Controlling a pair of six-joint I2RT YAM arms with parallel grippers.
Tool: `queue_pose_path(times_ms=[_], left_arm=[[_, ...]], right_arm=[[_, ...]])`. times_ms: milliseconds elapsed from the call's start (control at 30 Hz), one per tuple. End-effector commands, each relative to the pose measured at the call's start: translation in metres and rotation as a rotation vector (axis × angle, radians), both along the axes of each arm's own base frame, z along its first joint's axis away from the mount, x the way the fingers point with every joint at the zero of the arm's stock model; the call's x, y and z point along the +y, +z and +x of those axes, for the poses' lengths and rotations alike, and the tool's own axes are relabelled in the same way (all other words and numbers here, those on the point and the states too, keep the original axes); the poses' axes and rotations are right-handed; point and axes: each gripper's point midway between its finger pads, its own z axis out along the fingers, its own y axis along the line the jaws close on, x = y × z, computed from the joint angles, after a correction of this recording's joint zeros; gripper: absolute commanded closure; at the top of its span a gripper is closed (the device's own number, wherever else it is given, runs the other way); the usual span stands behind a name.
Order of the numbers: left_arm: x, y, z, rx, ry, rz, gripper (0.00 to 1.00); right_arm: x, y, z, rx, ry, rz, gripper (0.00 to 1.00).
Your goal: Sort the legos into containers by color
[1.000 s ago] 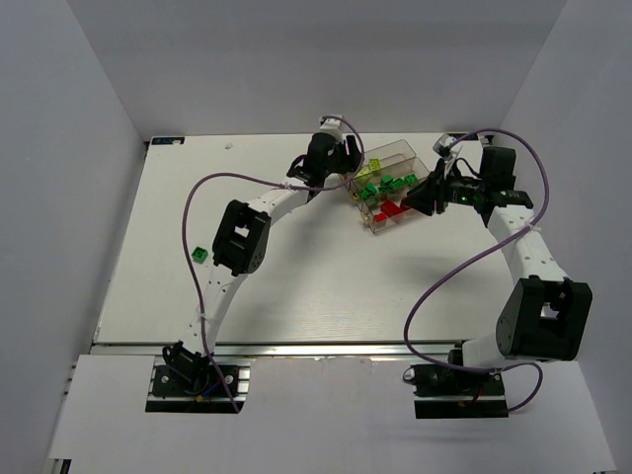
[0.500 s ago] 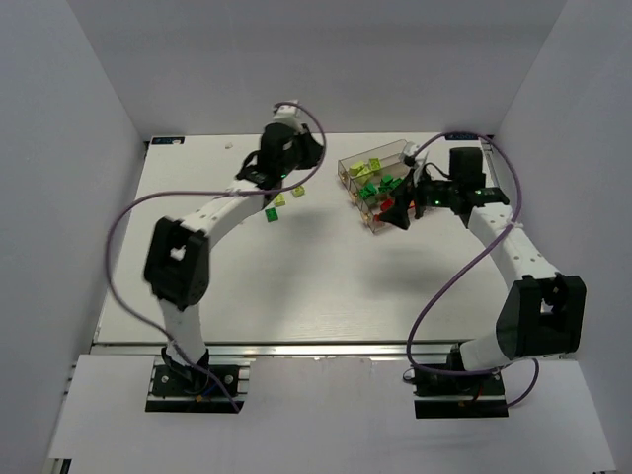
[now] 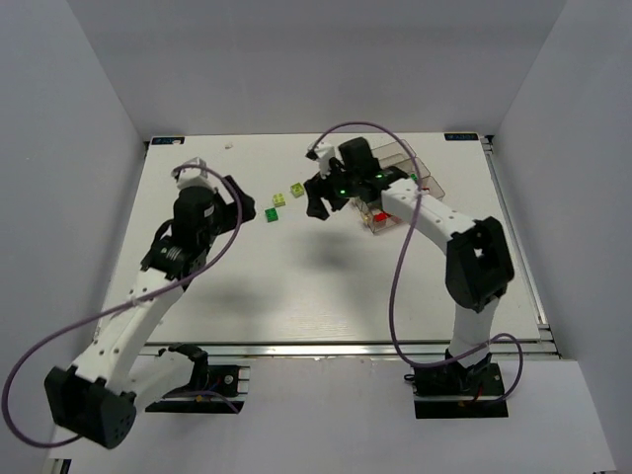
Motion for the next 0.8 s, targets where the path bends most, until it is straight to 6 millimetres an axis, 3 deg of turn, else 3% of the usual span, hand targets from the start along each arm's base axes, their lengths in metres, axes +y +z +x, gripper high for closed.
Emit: queue_pose_path(times_ms=[0,33,133,333,500,533,567,767], left_arm=[[0.027,-0.006,-0.035,0.048,0.116,-0.029,0.02],[0.034,-0.003,-0.046,0.039,0.142,-0.048,0.02],[0.042,-0.005,-0.063,0.040,0.174,-0.074,0.02],[0.055,-0.006,-0.089,0.040,0.212,-0.101,0.02],[0.063,-0.011,-0.101,0.036,0.252,-0.141,0.02],[0.064,-0.009,-0.104,0.026,0.258,-0.152,0.02],[0.065,-0.008,-0.105,0.021,0.262,-0.156,0.02],[0.073,-0.006,-0.112,0.018,0.290,-0.144,0.02]], right_arm=[[0.025,0.010,0.032,-0.066,-0.254,-0.054,0.21],[0.034,-0.011,0.033,-0.046,-0.312,-0.104,0.20],[0.057,-0.009,0.043,-0.052,-0.364,-0.078,0.18],[0.097,-0.041,0.046,0.005,-0.375,-0.025,0.17],[0.125,-0.059,0.054,0.006,-0.361,0.000,0.20],[0.130,-0.070,0.053,0.014,-0.349,-0.011,0.20],[0.136,-0.064,0.056,0.000,-0.347,0.005,0.21],[0.151,-0.092,0.050,0.002,-0.318,-0.026,0.21]])
